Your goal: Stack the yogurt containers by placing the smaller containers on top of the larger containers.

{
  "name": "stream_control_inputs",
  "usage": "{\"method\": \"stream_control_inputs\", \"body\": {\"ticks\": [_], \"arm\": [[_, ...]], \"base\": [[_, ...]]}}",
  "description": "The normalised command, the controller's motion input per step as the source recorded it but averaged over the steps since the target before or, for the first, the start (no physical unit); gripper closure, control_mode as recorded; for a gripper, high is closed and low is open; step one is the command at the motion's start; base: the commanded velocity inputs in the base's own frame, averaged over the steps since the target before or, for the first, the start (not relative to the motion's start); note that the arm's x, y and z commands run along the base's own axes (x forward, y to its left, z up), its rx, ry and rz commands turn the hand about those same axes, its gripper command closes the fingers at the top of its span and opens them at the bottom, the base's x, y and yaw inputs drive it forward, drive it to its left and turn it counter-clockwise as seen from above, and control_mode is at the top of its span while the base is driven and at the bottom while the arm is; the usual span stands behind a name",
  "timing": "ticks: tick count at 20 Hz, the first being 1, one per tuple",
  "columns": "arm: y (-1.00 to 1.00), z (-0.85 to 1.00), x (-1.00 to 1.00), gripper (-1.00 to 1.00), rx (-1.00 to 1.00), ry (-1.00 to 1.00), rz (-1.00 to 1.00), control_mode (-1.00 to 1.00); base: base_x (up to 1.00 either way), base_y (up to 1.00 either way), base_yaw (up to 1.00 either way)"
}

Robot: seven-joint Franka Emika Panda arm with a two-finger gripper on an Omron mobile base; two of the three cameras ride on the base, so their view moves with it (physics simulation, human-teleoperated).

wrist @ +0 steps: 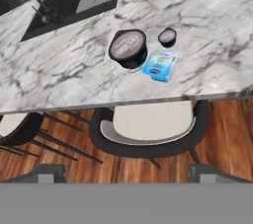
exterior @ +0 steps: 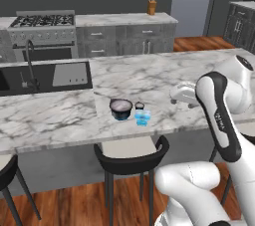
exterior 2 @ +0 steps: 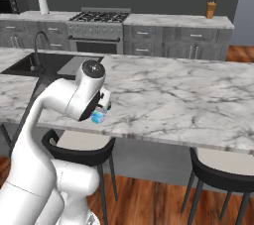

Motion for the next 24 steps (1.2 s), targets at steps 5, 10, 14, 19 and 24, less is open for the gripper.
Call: {"method": "stream_control_inputs", "body": {"ticks": [5,10,14,19,24], "arm": [[0.00,-0.08,0.00,-1.00,0.10,0.00,-0.01,-1.00],[0.00,-0.06,0.00,-1.00,0.09,0.00,-0.03,-1.00],[0.00,-0.01,0.07,-1.00,0.05,0.01,-0.04,-1.00],[0.00,-0.09,0.07,-1.00,0.06,0.00,-0.01,-1.00],[0.00,-0.26,0.06,-1.00,0.05,0.00,0.00,-1.00]], "base": [[0.00,0.00,0.00],[0.00,0.00,0.00],[0.00,0.00,0.00],[0.00,0.00,0.00],[0.00,0.00,0.00]]}}
